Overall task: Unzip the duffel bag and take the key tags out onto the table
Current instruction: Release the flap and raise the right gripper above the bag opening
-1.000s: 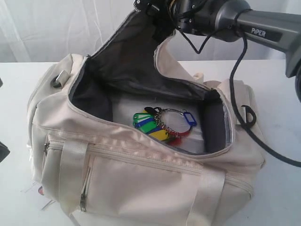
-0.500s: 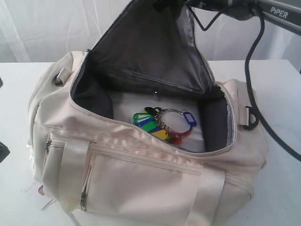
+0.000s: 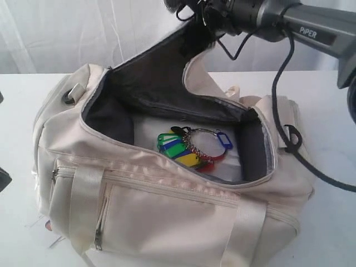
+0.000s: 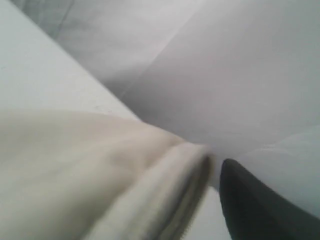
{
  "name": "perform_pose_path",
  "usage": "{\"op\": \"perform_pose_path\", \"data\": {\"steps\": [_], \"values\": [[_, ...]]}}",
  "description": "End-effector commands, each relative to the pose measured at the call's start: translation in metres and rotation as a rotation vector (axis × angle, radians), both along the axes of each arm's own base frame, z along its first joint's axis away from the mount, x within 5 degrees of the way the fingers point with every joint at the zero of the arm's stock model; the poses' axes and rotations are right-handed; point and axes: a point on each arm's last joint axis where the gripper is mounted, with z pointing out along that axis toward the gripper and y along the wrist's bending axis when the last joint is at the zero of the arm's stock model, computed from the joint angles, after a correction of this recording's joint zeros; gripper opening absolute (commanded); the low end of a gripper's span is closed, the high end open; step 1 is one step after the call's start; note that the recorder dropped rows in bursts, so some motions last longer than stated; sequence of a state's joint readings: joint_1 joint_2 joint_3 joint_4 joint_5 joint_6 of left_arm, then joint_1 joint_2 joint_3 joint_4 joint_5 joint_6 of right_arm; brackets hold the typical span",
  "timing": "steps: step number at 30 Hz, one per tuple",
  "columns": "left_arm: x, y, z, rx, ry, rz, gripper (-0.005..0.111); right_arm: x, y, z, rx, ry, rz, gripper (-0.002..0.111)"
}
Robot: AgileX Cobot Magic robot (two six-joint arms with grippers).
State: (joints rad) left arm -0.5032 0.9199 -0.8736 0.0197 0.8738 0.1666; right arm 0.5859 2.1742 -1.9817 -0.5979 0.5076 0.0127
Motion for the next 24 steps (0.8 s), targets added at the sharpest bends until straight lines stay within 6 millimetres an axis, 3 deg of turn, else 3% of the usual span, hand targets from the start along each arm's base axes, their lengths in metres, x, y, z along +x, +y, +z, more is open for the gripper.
{"op": "perform_pose_path", "data": {"steps": [1,9,14,17,20,24], "values": [[-0.003,0.001,-0.001,-0.013,0.012,0.007,0.0,0.009,-0.016,0.0,0.093,0.109,0.028,0.066],[-0.004,0.001,0.0,-0.019,0.013,0.007,0.0,0.018,-0.052,0.029,0.374,0.339,0.195,0.061],[-0.004,0.001,0.0,-0.019,0.013,0.007,0.0,0.027,-0.091,0.042,0.526,0.429,0.177,0.062],[-0.003,0.0,0.0,-0.02,0.011,0.007,0.0,0.028,-0.103,0.047,0.564,0.442,0.167,0.065],[-0.003,0.0,0.0,-0.02,0.011,0.007,0.0,0.017,-0.103,0.053,0.594,0.535,0.187,0.065],[-0.003,0.0,0.0,-0.02,0.011,0.007,0.0,-0.008,-0.084,0.053,0.513,0.67,0.401,0.058]]}}
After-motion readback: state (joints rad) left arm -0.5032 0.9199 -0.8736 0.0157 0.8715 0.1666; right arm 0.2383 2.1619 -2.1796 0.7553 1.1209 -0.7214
